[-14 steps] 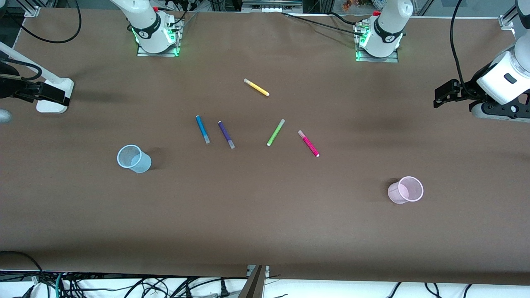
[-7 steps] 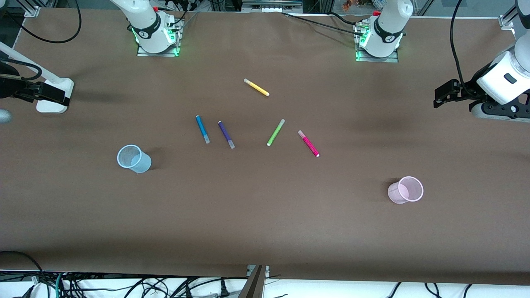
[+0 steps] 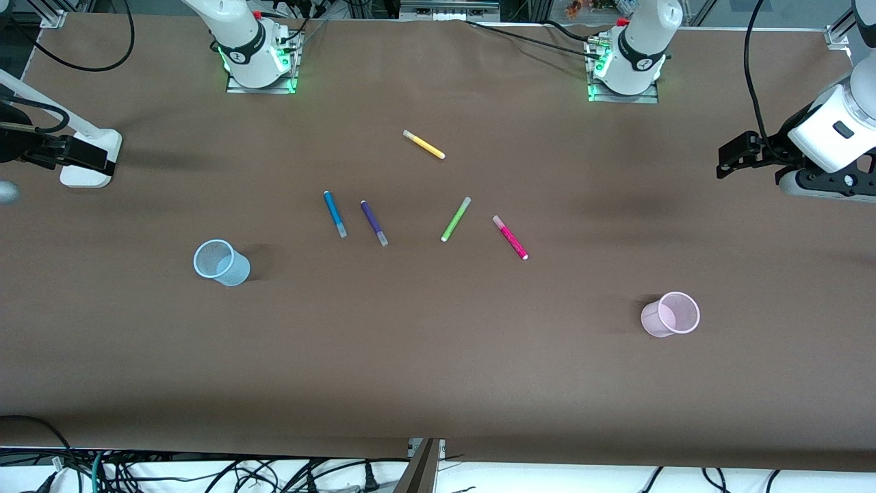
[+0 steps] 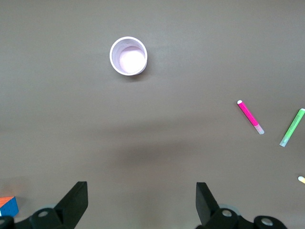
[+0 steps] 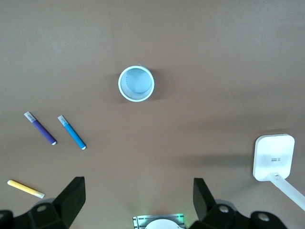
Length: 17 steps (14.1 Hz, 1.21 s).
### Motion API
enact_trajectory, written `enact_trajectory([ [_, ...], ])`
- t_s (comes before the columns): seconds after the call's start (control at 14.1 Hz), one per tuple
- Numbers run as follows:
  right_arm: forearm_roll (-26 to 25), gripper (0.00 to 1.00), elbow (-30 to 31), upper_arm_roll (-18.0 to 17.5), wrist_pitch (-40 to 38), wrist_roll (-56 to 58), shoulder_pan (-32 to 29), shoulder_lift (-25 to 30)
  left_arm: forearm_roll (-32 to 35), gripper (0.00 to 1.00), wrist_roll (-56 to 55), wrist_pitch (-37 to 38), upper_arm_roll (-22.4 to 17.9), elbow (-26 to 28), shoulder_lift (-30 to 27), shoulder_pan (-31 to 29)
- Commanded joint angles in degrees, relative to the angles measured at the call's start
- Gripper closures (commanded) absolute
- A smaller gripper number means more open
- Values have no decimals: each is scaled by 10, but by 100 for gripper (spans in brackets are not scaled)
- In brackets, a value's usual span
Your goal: Place pink and blue markers in matching cups
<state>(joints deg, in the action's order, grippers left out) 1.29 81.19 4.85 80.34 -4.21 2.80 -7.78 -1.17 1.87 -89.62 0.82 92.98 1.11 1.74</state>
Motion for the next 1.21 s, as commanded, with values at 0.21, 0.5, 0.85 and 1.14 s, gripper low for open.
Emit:
enact_trajectory([
  [0.21,1,0,-12,-6,-4,-8,7,-7,-12,0,15,12,-1,-10,-1,-2],
  [0.5,-2,0,-9,-7,-4,-7,12,-15,-12,0,15,12,-2,-10,-1,-2],
  [0.85,-3,0,-9,-8,-4,-1,49,-35,-12,0,15,12,-1,-10,-1,-2],
  [1.14,-3,0,-8,-8,-4,0,98,-78,-12,0,15,12,-1,-10,-1,-2],
])
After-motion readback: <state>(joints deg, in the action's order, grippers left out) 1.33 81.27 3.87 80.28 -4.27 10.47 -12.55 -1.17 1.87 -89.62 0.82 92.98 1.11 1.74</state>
